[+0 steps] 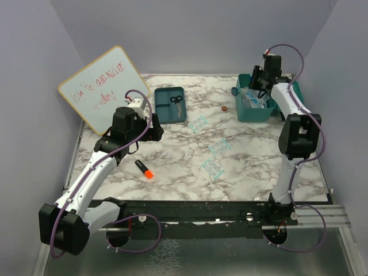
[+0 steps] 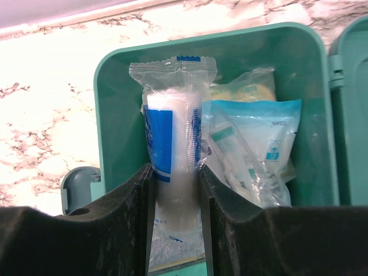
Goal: Organize the medicine kit
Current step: Place the medical item at the medicine box.
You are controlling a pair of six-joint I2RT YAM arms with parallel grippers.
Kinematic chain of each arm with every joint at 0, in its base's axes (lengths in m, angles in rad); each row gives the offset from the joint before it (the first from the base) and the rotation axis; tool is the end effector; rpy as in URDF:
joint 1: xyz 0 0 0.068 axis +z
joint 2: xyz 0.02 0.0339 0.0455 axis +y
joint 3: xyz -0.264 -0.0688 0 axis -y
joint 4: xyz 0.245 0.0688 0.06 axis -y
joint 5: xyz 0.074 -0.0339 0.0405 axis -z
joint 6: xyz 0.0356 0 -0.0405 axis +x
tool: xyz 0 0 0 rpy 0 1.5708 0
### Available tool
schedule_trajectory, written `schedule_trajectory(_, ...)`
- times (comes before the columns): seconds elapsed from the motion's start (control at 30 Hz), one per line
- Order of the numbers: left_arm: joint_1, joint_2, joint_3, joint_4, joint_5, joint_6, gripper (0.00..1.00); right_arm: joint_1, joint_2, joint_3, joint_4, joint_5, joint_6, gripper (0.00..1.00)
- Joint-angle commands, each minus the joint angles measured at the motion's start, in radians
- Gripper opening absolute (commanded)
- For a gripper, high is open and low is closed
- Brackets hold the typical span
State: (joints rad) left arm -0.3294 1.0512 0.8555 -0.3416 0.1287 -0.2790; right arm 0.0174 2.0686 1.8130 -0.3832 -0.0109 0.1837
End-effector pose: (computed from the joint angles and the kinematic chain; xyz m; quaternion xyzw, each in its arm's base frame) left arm 0.2207 -0.0803 0.2979 0.0536 0.8666 -0.2010 0.4536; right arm 0.4862 0.0088 0.2762 0.0718 0.8905 0.0499 0.4465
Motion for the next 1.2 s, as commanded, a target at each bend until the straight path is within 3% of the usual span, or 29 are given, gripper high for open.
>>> schedule_trajectory(0.0, -0.003, -0.007, -0.016, 0.000, 0.006, 0.011, 0.98, -0.009, 0.069, 0.040, -0.012, -0.070, 0.046, 0.39)
schedule_trajectory(0.1, -0.003, -0.007, -0.016, 0.000, 0.003, 0.012, 0.98, -0.009, 0.079, 0.040, 0.000, -0.090, 0.055, 0.41)
schedule_trajectory(0.37, -0.003, -0.003, -0.015, 0.000, 0.000, 0.012, 0.99, -0.009, 0.026, 0.035, -0.026, -0.084, 0.053, 0.59)
schedule_trajectory(0.73, -0.003, 0.010, -0.013, -0.005, -0.022, 0.003, 0.99, -0.008, -0.164, -0.079, -0.088, -0.157, 0.088, 0.59)
schedule_trajectory(0.97, -0.003, 0.021, -0.010, -0.017, -0.046, -0.002, 0.99, 0.042, -0.371, -0.306, -0.037, -0.253, 0.158, 0.58)
schedule_trajectory(1.17, -0.003, 0.030, -0.012, -0.016, -0.032, 0.003, 0.99, 0.135, -0.560, -0.495, -0.036, -0.231, 0.189, 0.58)
